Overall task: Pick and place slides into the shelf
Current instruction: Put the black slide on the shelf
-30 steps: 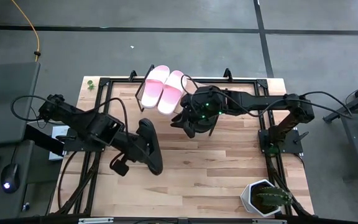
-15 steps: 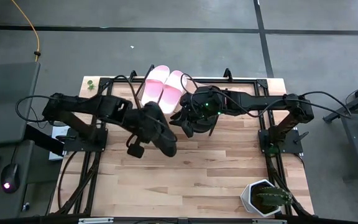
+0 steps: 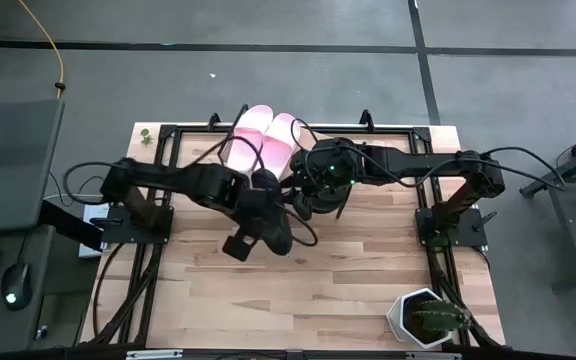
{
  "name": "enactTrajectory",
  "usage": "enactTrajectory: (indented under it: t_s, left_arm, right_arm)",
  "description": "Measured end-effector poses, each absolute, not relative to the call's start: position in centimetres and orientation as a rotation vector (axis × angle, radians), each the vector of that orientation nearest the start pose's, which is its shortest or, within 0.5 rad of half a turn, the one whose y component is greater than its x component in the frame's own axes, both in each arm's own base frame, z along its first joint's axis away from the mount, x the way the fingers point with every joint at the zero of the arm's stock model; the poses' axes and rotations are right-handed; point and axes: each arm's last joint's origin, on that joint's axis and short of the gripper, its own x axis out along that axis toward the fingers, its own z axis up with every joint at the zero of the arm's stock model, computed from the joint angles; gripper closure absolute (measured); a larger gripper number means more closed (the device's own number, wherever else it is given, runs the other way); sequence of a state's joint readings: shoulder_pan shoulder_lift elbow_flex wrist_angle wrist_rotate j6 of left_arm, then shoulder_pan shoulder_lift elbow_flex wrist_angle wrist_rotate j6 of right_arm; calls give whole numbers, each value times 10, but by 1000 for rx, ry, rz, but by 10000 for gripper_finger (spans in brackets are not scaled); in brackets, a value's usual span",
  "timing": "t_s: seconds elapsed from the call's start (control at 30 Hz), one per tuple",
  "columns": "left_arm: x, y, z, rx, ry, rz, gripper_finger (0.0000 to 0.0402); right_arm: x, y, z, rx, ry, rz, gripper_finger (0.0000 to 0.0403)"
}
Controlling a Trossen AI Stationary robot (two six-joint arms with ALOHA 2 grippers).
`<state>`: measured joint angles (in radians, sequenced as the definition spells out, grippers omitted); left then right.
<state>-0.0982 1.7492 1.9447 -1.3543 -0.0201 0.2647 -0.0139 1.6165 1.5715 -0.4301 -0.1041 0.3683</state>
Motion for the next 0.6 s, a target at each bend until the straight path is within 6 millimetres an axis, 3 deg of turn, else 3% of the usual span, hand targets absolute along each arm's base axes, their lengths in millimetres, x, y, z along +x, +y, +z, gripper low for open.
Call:
enactTrajectory:
  t_s: [0.23,0.6]
  left_arm:
    - [339,-31,375,359,1156,-182,394]
    - [339,-32,402,363,1023,-195,394]
  right_arm:
    - [365,-2,371,377,490,-10,194]
    - [367,-3,372,341,464,-38,196]
